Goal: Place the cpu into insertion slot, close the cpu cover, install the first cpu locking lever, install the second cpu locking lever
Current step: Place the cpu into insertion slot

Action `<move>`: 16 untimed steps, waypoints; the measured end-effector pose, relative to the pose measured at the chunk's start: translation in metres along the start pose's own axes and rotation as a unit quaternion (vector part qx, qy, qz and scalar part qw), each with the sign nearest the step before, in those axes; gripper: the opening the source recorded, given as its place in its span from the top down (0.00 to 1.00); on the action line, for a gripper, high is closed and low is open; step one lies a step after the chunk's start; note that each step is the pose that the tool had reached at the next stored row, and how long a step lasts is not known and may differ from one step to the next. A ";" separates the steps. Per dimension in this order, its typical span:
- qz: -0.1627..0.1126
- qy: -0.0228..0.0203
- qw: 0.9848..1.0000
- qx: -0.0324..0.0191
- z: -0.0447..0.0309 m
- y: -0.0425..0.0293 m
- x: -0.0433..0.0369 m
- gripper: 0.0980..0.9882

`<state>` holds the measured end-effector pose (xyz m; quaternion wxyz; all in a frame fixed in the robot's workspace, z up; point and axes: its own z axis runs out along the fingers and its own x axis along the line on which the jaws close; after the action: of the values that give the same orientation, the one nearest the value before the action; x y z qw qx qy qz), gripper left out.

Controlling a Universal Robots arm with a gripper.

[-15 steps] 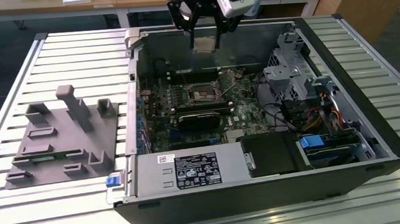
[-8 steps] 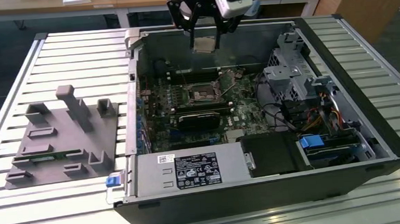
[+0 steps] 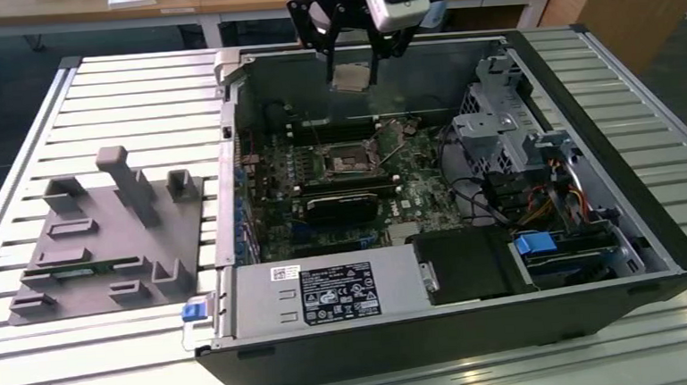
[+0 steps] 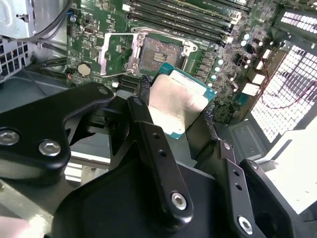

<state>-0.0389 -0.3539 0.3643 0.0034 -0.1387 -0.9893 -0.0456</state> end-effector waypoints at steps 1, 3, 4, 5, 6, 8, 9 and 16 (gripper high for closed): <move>0.003 0.000 1.000 0.000 0.0000 0.0000 0.0000 0.50; 0.008 -0.001 1.000 0.000 0.0000 0.0000 0.0000 0.50; 0.010 -0.001 1.000 0.000 0.0000 0.0000 0.0000 0.50; 0.013 -0.001 1.000 0.000 0.0000 0.0000 0.0000 0.50; 0.015 -0.001 1.000 0.000 0.0000 0.0000 0.0000 0.50; 0.020 -0.002 1.000 0.000 0.0000 0.0000 0.0000 0.50; 0.022 -0.002 1.000 0.000 0.0001 0.0000 0.0000 0.50; 0.041 -0.004 0.999 -0.001 0.0001 0.0000 0.0000 0.50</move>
<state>-0.0389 -0.3539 0.3642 0.0015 -0.1797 -0.9827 -0.0457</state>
